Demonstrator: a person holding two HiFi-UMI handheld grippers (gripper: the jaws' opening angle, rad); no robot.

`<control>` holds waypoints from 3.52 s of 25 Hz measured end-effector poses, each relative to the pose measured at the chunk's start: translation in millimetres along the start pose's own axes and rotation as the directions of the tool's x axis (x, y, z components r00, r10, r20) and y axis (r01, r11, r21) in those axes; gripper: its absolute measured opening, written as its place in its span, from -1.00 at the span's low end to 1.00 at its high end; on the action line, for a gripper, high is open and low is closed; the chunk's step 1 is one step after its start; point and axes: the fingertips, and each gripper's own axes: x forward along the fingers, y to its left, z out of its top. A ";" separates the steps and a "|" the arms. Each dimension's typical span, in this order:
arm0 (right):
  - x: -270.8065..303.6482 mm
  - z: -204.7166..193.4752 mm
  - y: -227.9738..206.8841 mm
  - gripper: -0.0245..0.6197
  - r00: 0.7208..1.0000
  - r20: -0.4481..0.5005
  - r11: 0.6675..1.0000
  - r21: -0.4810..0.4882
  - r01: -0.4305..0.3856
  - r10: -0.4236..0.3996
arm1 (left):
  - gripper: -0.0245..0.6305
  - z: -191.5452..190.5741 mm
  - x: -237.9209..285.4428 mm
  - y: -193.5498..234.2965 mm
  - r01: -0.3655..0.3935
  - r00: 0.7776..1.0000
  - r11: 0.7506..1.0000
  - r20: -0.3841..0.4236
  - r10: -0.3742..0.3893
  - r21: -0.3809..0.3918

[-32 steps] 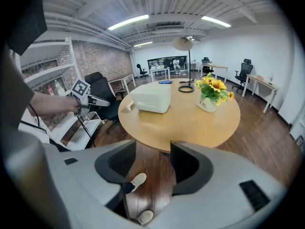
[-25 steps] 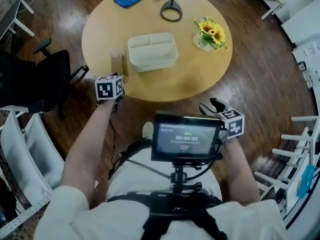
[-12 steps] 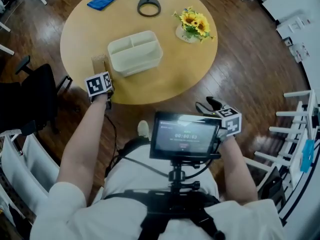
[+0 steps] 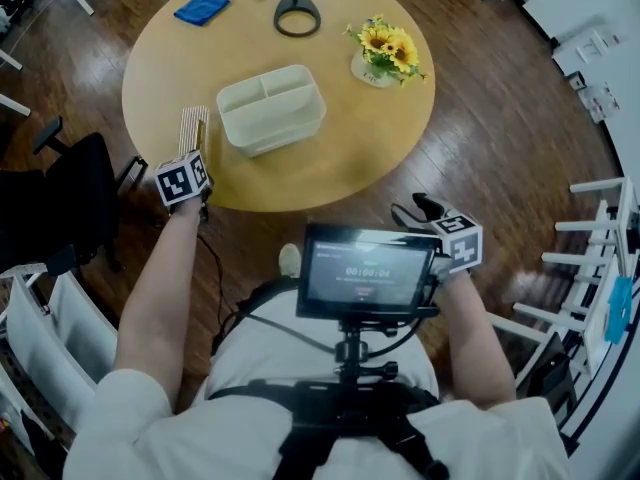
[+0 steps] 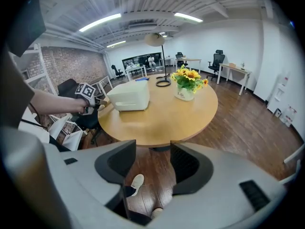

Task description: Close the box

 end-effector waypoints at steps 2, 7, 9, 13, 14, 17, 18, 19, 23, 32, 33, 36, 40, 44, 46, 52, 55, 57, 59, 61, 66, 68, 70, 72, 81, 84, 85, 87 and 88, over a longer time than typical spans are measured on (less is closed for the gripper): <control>4.4 -0.7 -3.2 -0.20 1.000 0.010 1.000 -0.004 0.006 -0.006 | -0.93 18.2 -11.6 4.0 0.051 0.997 0.998 0.060 -0.052 0.021; 13.7 1.9 -9.6 -0.20 1.000 0.011 1.000 -0.011 -0.004 0.004 | -0.93 86.5 -47.5 -40.5 0.278 0.936 0.922 0.140 -0.323 0.269; 16.7 5.1 -10.5 -0.20 1.000 0.011 1.000 -0.017 -0.007 0.007 | -0.93 109.7 -63.5 -72.7 0.372 0.887 0.849 0.126 -0.445 0.376; 20.6 8.3 -13.5 -0.20 1.000 0.018 1.000 -0.017 -0.015 0.015 | -0.93 118.7 -82.7 -147.5 0.520 0.789 0.645 -0.026 -0.614 0.560; 20.9 7.9 -14.1 -0.20 1.000 0.018 1.000 -0.017 -0.014 0.014 | -0.93 113.0 -83.4 -163.3 0.545 0.771 0.589 -0.080 -0.632 0.596; 18.8 6.0 -16.1 -0.20 1.000 0.022 1.000 -0.014 -0.005 0.005 | -0.93 89.7 -78.4 -194.0 0.593 0.740 0.463 -0.218 -0.637 0.658; 17.0 4.6 -17.3 -0.20 1.000 0.023 1.000 -0.012 -0.001 0.001 | -0.93 82.6 -75.6 -199.6 0.604 0.734 0.441 -0.249 -0.632 0.664; 15.1 3.0 -18.7 -0.20 1.000 0.024 1.000 -0.009 0.003 -0.003 | -0.93 76.4 -73.0 -203.7 0.614 0.729 0.425 -0.272 -0.628 0.665; 11.1 -4.8 -24.5 -0.20 1.000 0.025 1.000 0.013 0.018 -0.018 | -0.93 63.0 -63.8 -208.2 0.650 0.704 0.382 -0.332 -0.628 0.657; -1.9 -27.9 -34.2 -0.20 0.999 0.012 0.998 0.052 0.037 -0.038 | -0.93 55.8 -56.3 -210.7 0.716 0.650 0.355 -0.388 -0.653 0.601; -1.9 -28.6 -34.0 -0.20 0.999 0.011 0.998 0.053 0.039 -0.039 | -0.93 55.6 -55.9 -210.8 0.722 0.643 0.348 -0.394 -0.657 0.598; -2.1 -29.4 -33.9 -0.20 0.999 0.006 0.998 0.054 0.042 -0.042 | -0.93 56.7 -53.9 -210.6 0.727 0.635 0.331 -0.406 -0.657 0.601; -2.0 -27.2 -31.5 -0.20 0.999 0.006 0.998 0.054 0.040 -0.040 | -0.92 57.9 -53.2 -209.3 0.728 0.631 0.317 -0.414 -0.655 0.608; -1.5 -26.4 -29.0 -0.20 0.999 0.005 0.998 0.053 0.036 -0.036 | -0.92 54.1 -51.6 -209.4 0.706 0.651 0.316 -0.404 -0.643 0.634; -0.6 -25.9 -26.9 -0.20 0.999 0.004 0.998 0.049 0.033 -0.033 | -0.92 52.7 -52.7 -209.6 0.690 0.661 0.313 -0.392 -0.640 0.652; -1.5 -20.9 -18.6 -0.20 1.000 -0.004 1.000 0.030 0.008 -0.007 | -0.92 51.1 -53.1 -210.7 0.650 0.687 0.317 -0.356 -0.633 0.691; -0.8 -15.2 -16.9 -0.20 1.000 0.003 1.000 0.017 0.002 -0.002 | -0.86 55.1 -50.5 -208.3 0.621 0.715 0.347 -0.326 -0.619 0.703; 0.1 -11.4 -16.0 -0.20 1.000 0.009 1.000 0.011 -0.002 0.002 | -0.83 58.1 -50.2 -206.9 0.605 0.730 0.369 -0.307 -0.611 0.705; 0.5 -8.4 -14.6 -0.20 1.000 0.015 1.000 0.003 -0.010 0.010 | -0.80 59.7 -52.7 -205.5 0.592 0.742 0.385 -0.292 -0.604 0.708; -0.7 -6.9 -14.1 -0.20 1.000 0.020 1.000 -0.013 -0.020 0.020 | -0.78 63.4 -58.6 -204.9 0.569 0.760 0.413 -0.261 -0.596 0.711; -6.5 -12.1 -19.3 -0.20 0.997 0.059 0.997 -0.052 -0.049 0.052 | -0.78 78.7 -88.0 -199.6 0.463 0.834 0.589 -0.101 -0.542 0.663; -9.8 -12.1 -19.7 -0.20 0.994 0.077 0.995 -0.071 -0.067 0.073 | -0.78 82.0 -103.2 -190.1 0.405 0.870 0.697 -0.015 -0.492 0.592; -15.2 -10.9 -17.3 -0.20 0.991 0.090 0.991 -0.098 -0.093 0.102 | -0.78 75.6 -121.0 -179.6 0.358 0.899 0.793 0.048 -0.436 0.494; -21.1 -12.1 -17.2 -0.20 0.987 0.100 0.985 -0.131 -0.116 0.130 | -0.78 57.7 -139.4 -170.9 0.312 0.925 0.865 0.081 -0.370 0.393; -55.2 -41.5 -3.6 -0.20 0.954 0.115 0.939 -0.243 -0.243 0.277 | -0.78 -76.2 -248.5 -168.8 0.093 0.988 0.994 0.116 -0.099 0.057; -68.1 -56.7 -0.5 -0.20 0.941 0.113 0.919 -0.281 -0.278 0.320 | -0.78 -116.0 -279.5 -187.1 0.032 0.995 0.999 0.095 -0.035 0.029; -72.0 -63.1 0.3 -0.20 0.937 0.107 0.910 -0.296 -0.289 0.332 | -0.78 -128.6 -288.6 -194.4 0.016 0.996 1.000 0.090 -0.018 0.016; -81.1 -78.7 2.3 -0.20 0.930 0.089 0.893 -0.326 -0.310 0.356 | -0.78 -152.9 -306.6 -209.3 -0.010 0.997 1.000 0.082 0.011 -0.013; -86.4 -86.8 2.8 -0.20 0.928 0.083 0.886 -0.339 -0.317 0.364 | -0.78 -163.9 -315.3 -216.7 -0.020 0.997 1.000 0.079 0.022 -0.023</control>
